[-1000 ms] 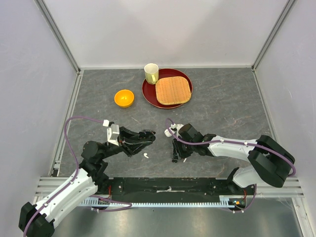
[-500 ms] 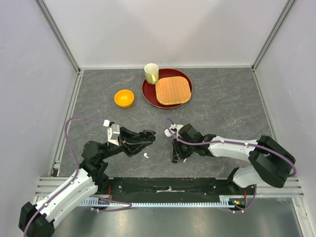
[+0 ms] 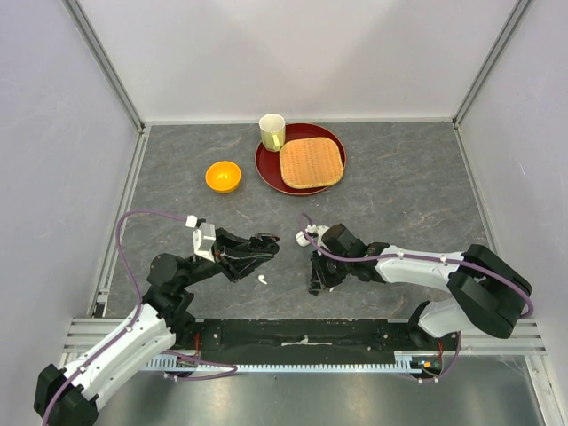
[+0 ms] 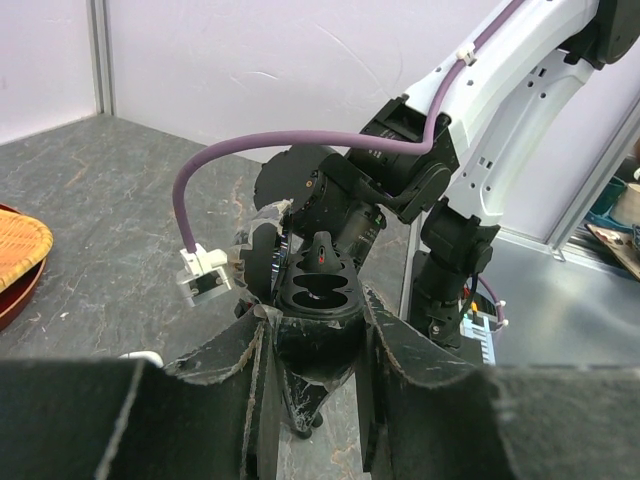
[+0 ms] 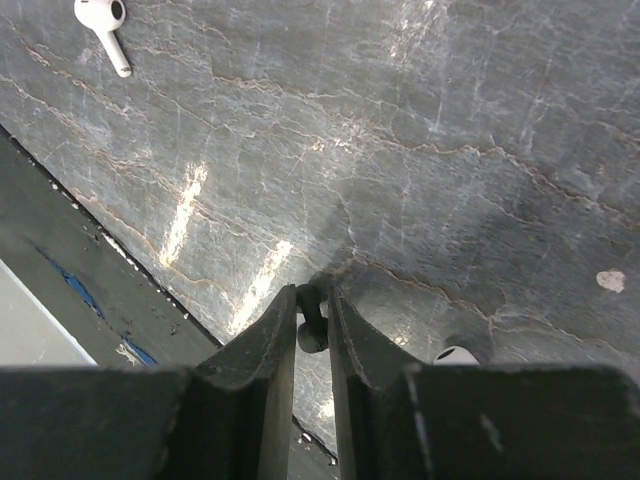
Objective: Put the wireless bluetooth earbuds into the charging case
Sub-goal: Pick up the earbud from the center of the board.
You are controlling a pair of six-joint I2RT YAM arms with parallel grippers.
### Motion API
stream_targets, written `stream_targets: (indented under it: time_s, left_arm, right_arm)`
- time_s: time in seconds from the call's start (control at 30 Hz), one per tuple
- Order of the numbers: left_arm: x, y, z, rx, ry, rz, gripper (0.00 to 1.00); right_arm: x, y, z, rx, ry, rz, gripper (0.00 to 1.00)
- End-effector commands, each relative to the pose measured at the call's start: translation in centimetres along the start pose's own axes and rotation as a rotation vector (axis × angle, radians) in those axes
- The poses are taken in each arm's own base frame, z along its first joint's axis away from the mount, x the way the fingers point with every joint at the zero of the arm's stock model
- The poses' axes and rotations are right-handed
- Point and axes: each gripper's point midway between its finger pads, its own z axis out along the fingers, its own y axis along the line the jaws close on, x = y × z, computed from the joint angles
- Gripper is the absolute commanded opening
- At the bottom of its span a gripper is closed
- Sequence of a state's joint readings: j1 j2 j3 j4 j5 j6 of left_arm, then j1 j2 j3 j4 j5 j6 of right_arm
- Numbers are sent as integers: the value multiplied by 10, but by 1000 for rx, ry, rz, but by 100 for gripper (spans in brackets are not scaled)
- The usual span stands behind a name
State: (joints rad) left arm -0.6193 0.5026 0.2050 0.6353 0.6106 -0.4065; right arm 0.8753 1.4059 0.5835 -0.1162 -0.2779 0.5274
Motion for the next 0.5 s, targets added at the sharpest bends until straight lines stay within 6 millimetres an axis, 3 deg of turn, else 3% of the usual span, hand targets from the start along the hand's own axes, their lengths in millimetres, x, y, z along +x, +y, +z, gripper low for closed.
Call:
stream_targets:
  time_s: [0.0,0.17,0.47]
  left_arm:
    - [-5,-1,-1,-7,-27,0,2]
    - [-5,-1,-1,-8,-26,-1,2]
    - [-5,-1,-1,-8,-26,-1,2]
  right_arm:
    - [5,3,-3,-20,1,-5,25]
    - [5,3,-3,-19,-1,-2,24]
    - [-1,6,-6,-24,-27,1,2]
